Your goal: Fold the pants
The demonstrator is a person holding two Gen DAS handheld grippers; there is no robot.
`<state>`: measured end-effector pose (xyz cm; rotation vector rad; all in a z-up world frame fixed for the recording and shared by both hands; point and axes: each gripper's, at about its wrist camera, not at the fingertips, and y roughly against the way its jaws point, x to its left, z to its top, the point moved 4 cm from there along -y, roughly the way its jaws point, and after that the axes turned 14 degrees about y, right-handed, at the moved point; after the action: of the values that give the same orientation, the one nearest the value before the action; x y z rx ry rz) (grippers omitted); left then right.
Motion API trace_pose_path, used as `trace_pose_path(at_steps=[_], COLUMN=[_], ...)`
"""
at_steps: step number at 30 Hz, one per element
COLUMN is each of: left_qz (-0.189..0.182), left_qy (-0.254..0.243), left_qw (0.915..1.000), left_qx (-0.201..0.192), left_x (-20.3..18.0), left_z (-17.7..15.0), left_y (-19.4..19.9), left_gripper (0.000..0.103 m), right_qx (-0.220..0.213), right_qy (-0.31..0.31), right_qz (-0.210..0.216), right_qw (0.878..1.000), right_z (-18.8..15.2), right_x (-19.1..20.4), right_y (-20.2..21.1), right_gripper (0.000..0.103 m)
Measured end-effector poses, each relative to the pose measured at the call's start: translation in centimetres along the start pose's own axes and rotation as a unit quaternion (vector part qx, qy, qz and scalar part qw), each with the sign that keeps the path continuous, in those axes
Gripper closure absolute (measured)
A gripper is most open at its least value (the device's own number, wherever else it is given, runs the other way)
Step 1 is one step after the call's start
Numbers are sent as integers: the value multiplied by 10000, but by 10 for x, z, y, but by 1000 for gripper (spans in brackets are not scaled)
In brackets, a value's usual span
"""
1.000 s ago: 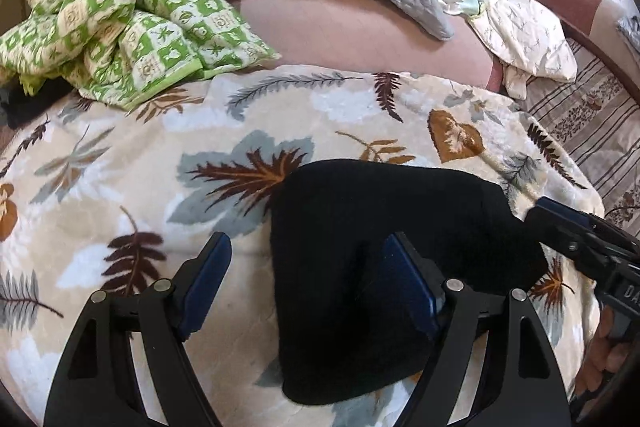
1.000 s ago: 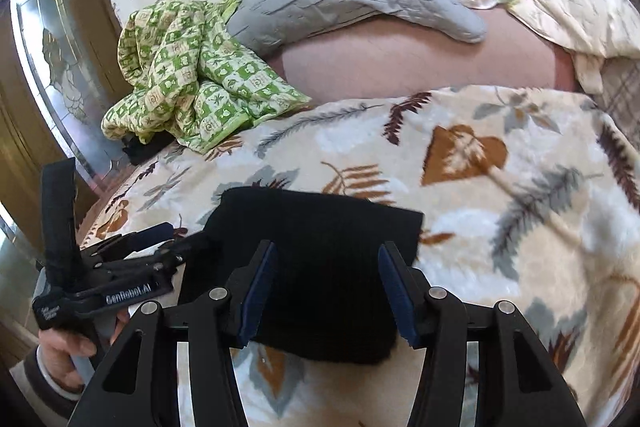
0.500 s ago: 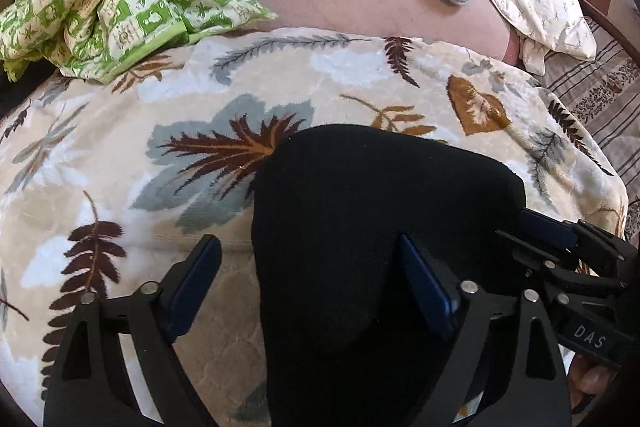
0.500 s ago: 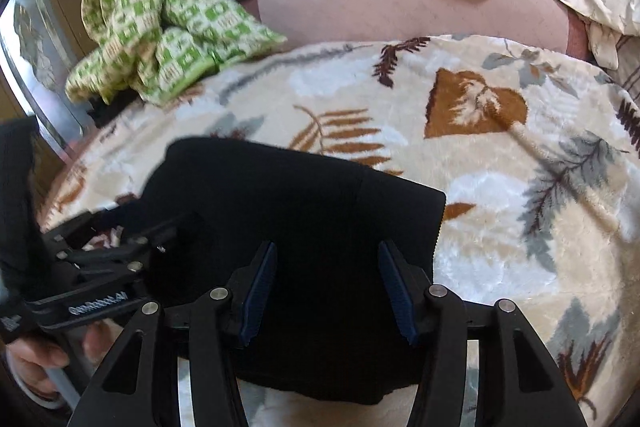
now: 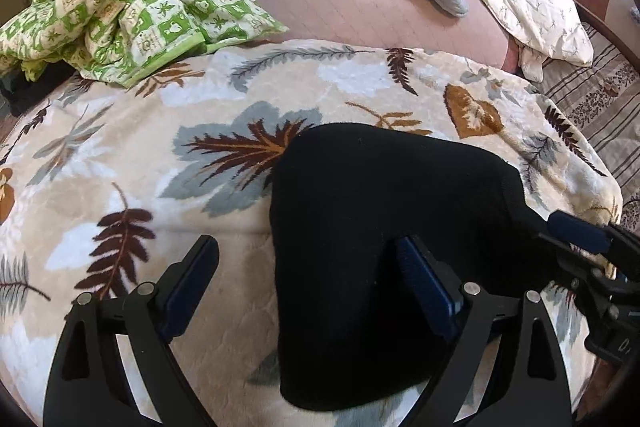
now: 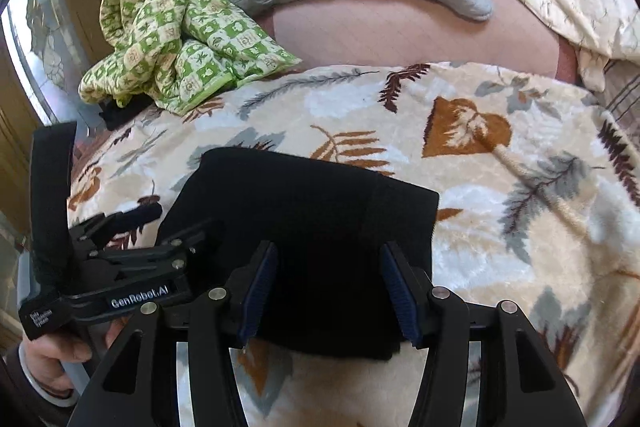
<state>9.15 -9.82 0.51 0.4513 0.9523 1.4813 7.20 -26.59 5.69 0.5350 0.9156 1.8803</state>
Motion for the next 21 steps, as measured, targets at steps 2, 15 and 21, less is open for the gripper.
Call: trace_pose_path(at_steps=[2,15,21], left_qz=[3,40,17], left_qy=[0,62,124], left_qw=[10000,10000,9998], left_qx=[-4,51,-152], left_x=[1,-2,0], left_z=[-2,-12,-10], left_y=[1,-2,20], left_gripper=[10,10,10], right_qx=[1,222,-231], right_qy=[-9,93,-230], right_qz=[33,-149,-237], right_qw=[10000,9996,9992], right_z=[-5,-23,-16], right_x=[3,10,6], right_y=[3,-15,16], right_gripper=[47,46,27])
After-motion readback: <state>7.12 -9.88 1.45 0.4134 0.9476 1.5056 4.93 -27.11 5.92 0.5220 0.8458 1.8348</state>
